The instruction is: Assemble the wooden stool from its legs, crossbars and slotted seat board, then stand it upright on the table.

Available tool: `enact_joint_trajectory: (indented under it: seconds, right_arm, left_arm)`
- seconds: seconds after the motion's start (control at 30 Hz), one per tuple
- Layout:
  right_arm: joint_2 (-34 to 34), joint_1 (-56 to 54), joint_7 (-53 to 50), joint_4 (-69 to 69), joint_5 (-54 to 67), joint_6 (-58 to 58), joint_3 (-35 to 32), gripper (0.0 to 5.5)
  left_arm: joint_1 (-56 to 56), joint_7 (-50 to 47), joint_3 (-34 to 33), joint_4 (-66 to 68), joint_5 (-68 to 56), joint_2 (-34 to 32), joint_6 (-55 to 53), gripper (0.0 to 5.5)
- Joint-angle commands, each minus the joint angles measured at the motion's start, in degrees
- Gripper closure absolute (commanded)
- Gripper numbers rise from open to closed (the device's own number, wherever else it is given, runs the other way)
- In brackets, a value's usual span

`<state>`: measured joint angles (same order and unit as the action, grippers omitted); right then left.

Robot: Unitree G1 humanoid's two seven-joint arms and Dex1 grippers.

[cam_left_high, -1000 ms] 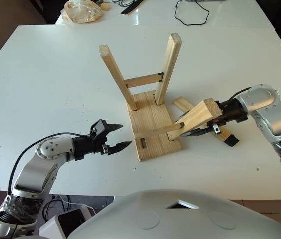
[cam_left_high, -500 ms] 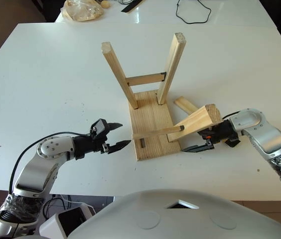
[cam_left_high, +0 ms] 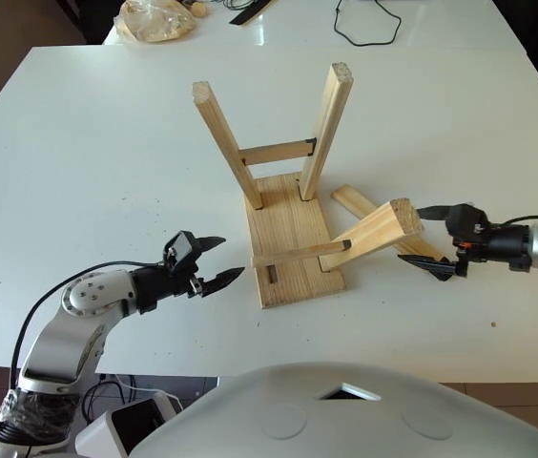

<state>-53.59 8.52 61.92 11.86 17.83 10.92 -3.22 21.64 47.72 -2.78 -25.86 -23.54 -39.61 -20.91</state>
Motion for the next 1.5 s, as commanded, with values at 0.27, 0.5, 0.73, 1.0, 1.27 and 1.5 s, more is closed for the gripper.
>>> enact_joint_trajectory:
  seconds: [0.27,0.5,0.73,1.0,1.27,1.5]
  right_arm:
    - [5.4,5.7,-3.7,-5.7,-0.7,1.0,-0.7,1.25]
    - [8.2,6.7,-4.6,-10.8,-1.4,-0.9,-0.7,1.25]
    - [8.8,7.2,-4.2,-13.9,-2.6,-3.5,0.1,1.66]
    - [9.1,7.1,-5.0,-14.2,-2.8,-4.9,0.1,2.8]
    - [9.6,2.0,-6.3,-13.1,1.9,-2.0,-4.3,3.46]
    - [9.6,-8.7,-7.2,-8.4,14.9,8.5,-12.8,3.46]
  left_arm:
    - [1.1,-1.9,-0.2,-1.6,0.1,1.5,-0.8,1.82]
    - [0.1,-0.4,-0.5,-0.7,-0.1,0.4,-1.0,1.82]
    - [0.3,-1.2,-5.2,-1.4,-4.0,1.3,-2.9,1.82]
    - [-8.0,-6.2,-20.8,-4.8,-21.6,0.5,-10.9,1.82]
    - [-27.6,-25.7,-20.4,-11.0,-29.2,-0.8,-20.5,1.82]
    - [-41.5,-29.7,-15.4,-11.1,-36.8,-1.1,-25.9,1.82]
